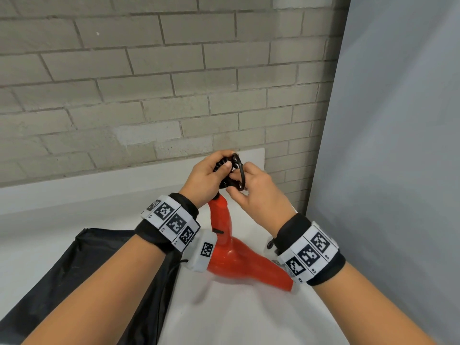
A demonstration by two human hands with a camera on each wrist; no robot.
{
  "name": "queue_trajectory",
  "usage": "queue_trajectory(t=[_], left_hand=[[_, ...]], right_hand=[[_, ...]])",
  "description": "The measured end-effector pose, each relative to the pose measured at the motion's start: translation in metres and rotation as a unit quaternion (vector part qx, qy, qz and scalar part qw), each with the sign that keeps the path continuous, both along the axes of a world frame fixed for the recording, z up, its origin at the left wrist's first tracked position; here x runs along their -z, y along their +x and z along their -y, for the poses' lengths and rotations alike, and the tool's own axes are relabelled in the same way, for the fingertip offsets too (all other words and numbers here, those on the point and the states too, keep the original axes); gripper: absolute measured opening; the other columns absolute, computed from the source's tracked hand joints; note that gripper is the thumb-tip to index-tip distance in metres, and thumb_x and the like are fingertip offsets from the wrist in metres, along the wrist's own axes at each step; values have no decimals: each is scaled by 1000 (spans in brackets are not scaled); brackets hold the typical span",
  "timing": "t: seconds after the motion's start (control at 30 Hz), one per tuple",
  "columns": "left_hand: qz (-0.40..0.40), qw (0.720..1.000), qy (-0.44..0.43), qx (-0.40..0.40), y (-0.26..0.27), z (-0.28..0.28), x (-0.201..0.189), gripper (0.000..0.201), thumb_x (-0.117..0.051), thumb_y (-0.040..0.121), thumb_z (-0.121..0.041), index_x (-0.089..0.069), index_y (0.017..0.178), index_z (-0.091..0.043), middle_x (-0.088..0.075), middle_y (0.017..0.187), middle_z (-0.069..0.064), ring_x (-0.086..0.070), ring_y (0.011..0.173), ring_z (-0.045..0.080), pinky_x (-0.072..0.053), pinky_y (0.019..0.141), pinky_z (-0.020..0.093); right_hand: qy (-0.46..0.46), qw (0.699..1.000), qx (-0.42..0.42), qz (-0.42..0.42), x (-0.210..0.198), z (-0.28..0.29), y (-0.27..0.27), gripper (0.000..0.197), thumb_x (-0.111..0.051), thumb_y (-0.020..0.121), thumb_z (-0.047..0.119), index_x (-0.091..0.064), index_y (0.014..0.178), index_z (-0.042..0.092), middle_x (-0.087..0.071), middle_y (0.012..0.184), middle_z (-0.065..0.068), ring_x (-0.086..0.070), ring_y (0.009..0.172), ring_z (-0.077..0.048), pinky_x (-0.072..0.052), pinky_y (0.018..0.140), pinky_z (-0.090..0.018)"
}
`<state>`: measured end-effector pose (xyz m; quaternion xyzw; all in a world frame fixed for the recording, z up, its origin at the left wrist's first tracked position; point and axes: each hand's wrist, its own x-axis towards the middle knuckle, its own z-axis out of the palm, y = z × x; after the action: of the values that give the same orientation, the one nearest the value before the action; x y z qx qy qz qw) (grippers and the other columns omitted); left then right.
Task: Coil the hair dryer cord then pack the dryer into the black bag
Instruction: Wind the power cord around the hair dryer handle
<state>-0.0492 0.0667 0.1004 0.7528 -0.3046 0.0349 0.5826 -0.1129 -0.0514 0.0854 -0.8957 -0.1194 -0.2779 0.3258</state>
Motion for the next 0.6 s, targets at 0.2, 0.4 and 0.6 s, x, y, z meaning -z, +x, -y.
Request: queue_trajectory(t=[0.2,0.4,0.6], left_hand=[[-20,999,-16,27,-8,9,-4,24,-41,93,-7,-58,102,-22,-59,91,0,-59,71,0,-46,61,10],[-5,999,-2,45,-15,9,-3,24,-42,94,-10,-58,102,-25,-62,93,-6,-58,92,14,-47,87,32],[-9,999,-20,27,-10,10,1,22,-46,92,-7,-61,105,-16,-63,86,-7,-60,73,-3,-47,74,12]], right_hand=[[-14,994,75,76,8,-4,6,15,-56,86,6,-59,98,-2,-42,96,-8,-49,76,-20,-44,67,-24],[198,979,-10,-48,-5,11,26,46,-58,81,2,-37,122,7,-48,98,5,-50,83,-8,-42,63,-3],[153,973,-125,-121,2,28,32,40,-56,82,16,-48,120,18,-62,91,0,-59,79,-11,-49,77,-29]])
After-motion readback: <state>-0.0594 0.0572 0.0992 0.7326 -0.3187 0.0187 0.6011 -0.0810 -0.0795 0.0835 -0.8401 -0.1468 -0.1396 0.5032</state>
